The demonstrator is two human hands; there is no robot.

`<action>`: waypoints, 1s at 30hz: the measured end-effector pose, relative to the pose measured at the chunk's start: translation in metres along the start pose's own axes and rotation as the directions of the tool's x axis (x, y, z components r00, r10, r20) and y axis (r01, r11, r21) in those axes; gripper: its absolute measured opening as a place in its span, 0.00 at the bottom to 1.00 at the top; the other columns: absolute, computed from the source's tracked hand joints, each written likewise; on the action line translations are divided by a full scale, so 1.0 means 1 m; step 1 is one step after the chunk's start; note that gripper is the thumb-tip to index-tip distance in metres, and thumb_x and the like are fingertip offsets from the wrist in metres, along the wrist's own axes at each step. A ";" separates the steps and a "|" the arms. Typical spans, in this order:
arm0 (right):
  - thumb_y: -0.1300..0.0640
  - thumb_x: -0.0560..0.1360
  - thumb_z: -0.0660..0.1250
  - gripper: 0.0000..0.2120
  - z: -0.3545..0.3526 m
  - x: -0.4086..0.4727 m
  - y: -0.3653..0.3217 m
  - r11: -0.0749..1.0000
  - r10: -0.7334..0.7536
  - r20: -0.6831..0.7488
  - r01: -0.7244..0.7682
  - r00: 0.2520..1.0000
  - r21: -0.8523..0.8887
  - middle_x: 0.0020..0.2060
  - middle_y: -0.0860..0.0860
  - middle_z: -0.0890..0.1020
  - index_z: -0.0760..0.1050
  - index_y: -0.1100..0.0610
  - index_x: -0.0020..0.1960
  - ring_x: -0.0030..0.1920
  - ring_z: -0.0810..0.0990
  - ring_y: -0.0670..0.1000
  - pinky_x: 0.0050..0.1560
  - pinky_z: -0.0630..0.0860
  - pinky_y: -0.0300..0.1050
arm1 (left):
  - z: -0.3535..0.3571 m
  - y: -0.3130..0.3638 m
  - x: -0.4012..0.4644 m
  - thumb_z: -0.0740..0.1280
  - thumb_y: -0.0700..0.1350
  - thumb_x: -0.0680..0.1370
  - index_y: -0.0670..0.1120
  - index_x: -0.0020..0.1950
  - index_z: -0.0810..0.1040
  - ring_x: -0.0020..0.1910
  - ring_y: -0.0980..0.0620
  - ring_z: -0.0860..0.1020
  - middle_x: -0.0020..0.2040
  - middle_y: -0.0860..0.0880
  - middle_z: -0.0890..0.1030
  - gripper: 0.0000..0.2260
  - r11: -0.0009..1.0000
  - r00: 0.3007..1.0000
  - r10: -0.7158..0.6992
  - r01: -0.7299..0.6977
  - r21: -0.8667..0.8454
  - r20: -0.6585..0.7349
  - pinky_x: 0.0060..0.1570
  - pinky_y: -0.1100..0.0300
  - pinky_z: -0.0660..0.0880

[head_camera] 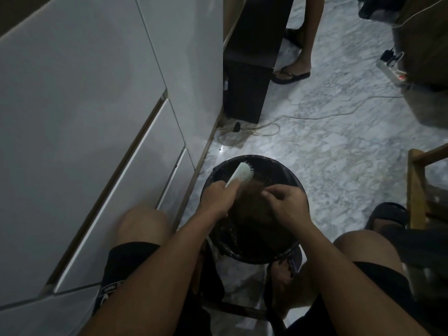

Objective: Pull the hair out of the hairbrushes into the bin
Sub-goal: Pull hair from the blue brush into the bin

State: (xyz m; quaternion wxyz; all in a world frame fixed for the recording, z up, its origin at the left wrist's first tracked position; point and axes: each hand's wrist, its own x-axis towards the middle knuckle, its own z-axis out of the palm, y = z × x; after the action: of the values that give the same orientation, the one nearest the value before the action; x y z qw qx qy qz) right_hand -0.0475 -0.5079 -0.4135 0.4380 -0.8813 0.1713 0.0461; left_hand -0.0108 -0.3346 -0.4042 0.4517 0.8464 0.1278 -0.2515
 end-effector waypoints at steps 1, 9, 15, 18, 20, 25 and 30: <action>0.56 0.73 0.72 0.06 0.002 -0.001 -0.001 1.000 -0.009 -0.003 0.009 1.000 0.014 0.43 0.48 0.86 0.85 0.55 0.48 0.44 0.81 0.44 0.44 0.71 0.27 | 0.001 0.002 -0.002 0.58 0.66 0.77 0.41 0.45 0.79 0.36 0.42 0.80 0.47 0.39 0.83 0.27 1.000 0.999 -0.024 0.024 -0.003 0.042 0.34 0.57 0.74; 0.57 0.74 0.71 0.06 0.001 -0.003 -0.004 0.997 -0.058 0.096 0.052 0.994 0.063 0.41 0.45 0.85 0.85 0.52 0.49 0.46 0.83 0.44 0.50 0.76 0.37 | 0.004 -0.006 -0.003 0.64 0.78 0.58 0.47 0.43 0.82 0.48 0.45 0.82 0.47 0.46 0.84 0.36 0.996 0.995 -0.019 0.027 0.085 -0.098 0.50 0.49 0.80; 0.55 0.75 0.67 0.07 -0.006 0.002 -0.001 0.988 0.005 0.033 0.000 0.999 -0.156 0.42 0.50 0.86 0.85 0.52 0.46 0.45 0.82 0.51 0.48 0.77 0.44 | -0.001 -0.005 0.001 0.67 0.67 0.71 0.46 0.43 0.83 0.43 0.45 0.81 0.39 0.47 0.81 0.23 0.999 0.959 0.035 -0.026 0.036 -0.281 0.40 0.57 0.76; 0.54 0.76 0.65 0.08 -0.009 0.001 -0.005 0.967 0.015 -0.011 -0.017 1.000 -0.253 0.41 0.52 0.86 0.83 0.51 0.47 0.45 0.82 0.55 0.46 0.79 0.48 | 0.002 -0.005 -0.002 0.66 0.66 0.71 0.47 0.44 0.83 0.41 0.45 0.80 0.37 0.49 0.80 0.23 0.995 0.939 0.089 -0.066 0.079 -0.333 0.37 0.58 0.73; 0.54 0.77 0.64 0.09 -0.011 -0.001 -0.008 0.949 0.007 -0.071 -0.029 0.997 -0.313 0.41 0.53 0.85 0.83 0.51 0.48 0.45 0.81 0.56 0.42 0.76 0.45 | 0.004 -0.006 -0.001 0.65 0.67 0.71 0.47 0.43 0.83 0.41 0.45 0.81 0.37 0.48 0.80 0.23 0.993 0.928 0.100 -0.072 0.090 -0.358 0.36 0.57 0.74; 0.56 0.76 0.66 0.08 -0.014 0.004 -0.003 0.976 0.088 -0.047 -0.096 0.995 -0.194 0.45 0.50 0.85 0.83 0.51 0.49 0.49 0.81 0.53 0.48 0.76 0.44 | -0.001 -0.005 0.002 0.66 0.64 0.73 0.45 0.41 0.81 0.40 0.44 0.81 0.36 0.47 0.81 0.22 0.991 0.936 0.132 -0.123 0.048 -0.327 0.38 0.53 0.78; 0.75 0.69 0.65 0.15 -0.010 -0.004 -0.016 0.849 0.151 0.192 -0.226 0.970 0.477 0.53 0.50 0.82 0.80 0.61 0.51 0.49 0.81 0.48 0.44 0.77 0.33 | 0.001 -0.004 -0.001 0.67 0.60 0.76 0.48 0.31 0.71 0.35 0.47 0.75 0.30 0.52 0.73 0.21 0.984 0.958 0.175 -0.173 0.029 -0.226 0.32 0.58 0.66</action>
State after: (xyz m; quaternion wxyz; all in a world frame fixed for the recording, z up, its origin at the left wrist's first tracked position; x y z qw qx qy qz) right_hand -0.0469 -0.5062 -0.3944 0.6541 -0.7123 0.2304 0.1081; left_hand -0.0136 -0.3333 -0.4075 0.4505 0.8797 0.1025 -0.1127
